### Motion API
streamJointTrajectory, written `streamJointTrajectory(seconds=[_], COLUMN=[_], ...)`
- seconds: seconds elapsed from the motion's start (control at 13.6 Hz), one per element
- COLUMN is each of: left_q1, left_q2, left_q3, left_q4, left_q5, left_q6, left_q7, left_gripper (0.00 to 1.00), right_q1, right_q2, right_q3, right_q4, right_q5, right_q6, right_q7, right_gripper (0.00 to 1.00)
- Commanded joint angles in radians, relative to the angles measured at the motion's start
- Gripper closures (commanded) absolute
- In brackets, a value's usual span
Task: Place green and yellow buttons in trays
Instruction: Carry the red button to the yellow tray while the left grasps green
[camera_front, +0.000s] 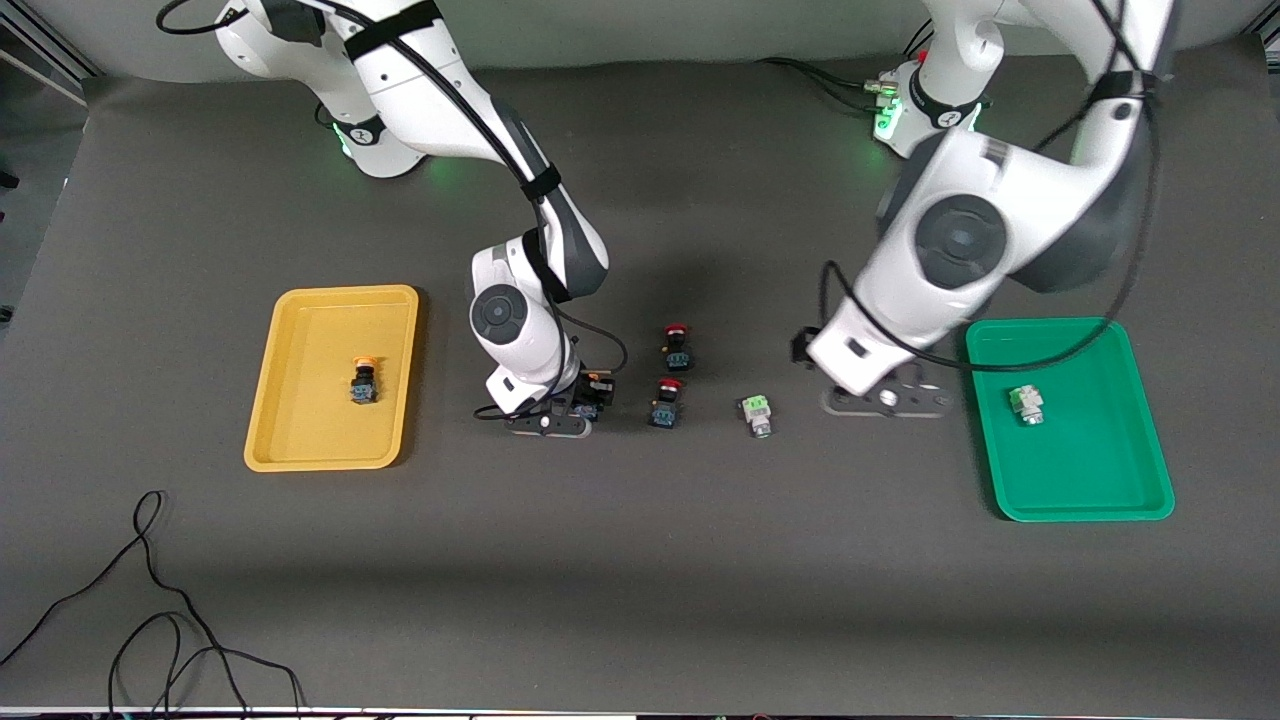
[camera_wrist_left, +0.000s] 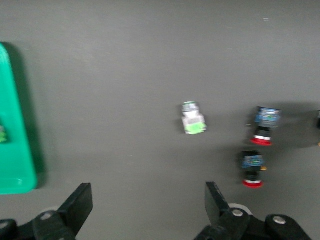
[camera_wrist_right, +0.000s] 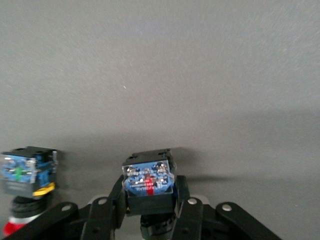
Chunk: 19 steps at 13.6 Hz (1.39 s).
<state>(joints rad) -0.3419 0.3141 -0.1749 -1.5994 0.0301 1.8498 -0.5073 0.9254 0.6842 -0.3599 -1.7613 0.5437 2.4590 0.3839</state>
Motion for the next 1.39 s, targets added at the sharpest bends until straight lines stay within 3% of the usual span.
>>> streamJointTrajectory(seconds=[0.0,0.22,0.29,0.44,0.59,0.81,0.95,1.03,1.17,1.25,1.32], left_q1=[-0.071,-0.083,-0.083,-0.085,-0.080,-0.083,-0.081,-0.080,-0.080,-0.080,-0.078], left_q2=[0.029,0.046,0.054,0.120,0.195,0.285,0.327,0.333,0.333,0.332,0.332], left_q3=[0.017,0.018,0.018,0.018,0.020,0.023,0.025,0.025,0.026,0.026,0.026], left_q4=[-0.010,-0.155,-0.219,-0.257,-0.258,-0.249,-0.247,-0.247,-0.247,-0.246,-0.244], left_q5=[-0.007,-0.033,-0.033,-0.033,-0.032,-0.018,-0.016,-0.016,-0.016,-0.016,-0.016], left_q6=[0.061,0.262,0.354,0.445,0.508,0.600,0.658,0.666,0.667,0.667,0.667], left_q7=[-0.117,-0.123,-0.123,-0.126,-0.129,-0.232,-0.244,-0.244,-0.244,-0.244,-0.244], left_gripper=[0.00,0.00,0.00,0.00,0.00,0.00,0.02,0.08,0.53,0.69,0.77], right_q1=[-0.003,0.000,0.001,0.000,-0.003,-0.002,-0.003,-0.010,-0.046,-0.068,-0.085], right_q2=[-0.135,-0.238,-0.254,-0.291,-0.327,-0.327,-0.311,-0.302,-0.308,-0.308,-0.307], right_q3=[-0.085,-0.235,-0.290,-0.361,-0.425,-0.559,-0.614,-0.634,-0.639,-0.639,-0.639], right_q4=[-0.006,0.063,0.101,0.146,0.137,0.105,0.073,0.051,-0.053,-0.104,-0.153], right_q5=[0.012,-0.011,-0.042,-0.153,-0.197,-0.199,-0.203,-0.220,-0.223,-0.223,-0.216], right_q6=[-0.191,-0.504,-0.599,-0.737,-0.784,-0.810,-0.798,-0.776,-0.669,-0.613,-0.557], right_q7=[-0.002,-0.005,-0.007,-0.025,-0.119,-0.325,-0.433,-0.485,-0.606,-0.658,-0.701], right_gripper=[1.00,1.00,1.00,1.00,1.00,1.00,1.00,1.00,1.00,1.00,1.00])
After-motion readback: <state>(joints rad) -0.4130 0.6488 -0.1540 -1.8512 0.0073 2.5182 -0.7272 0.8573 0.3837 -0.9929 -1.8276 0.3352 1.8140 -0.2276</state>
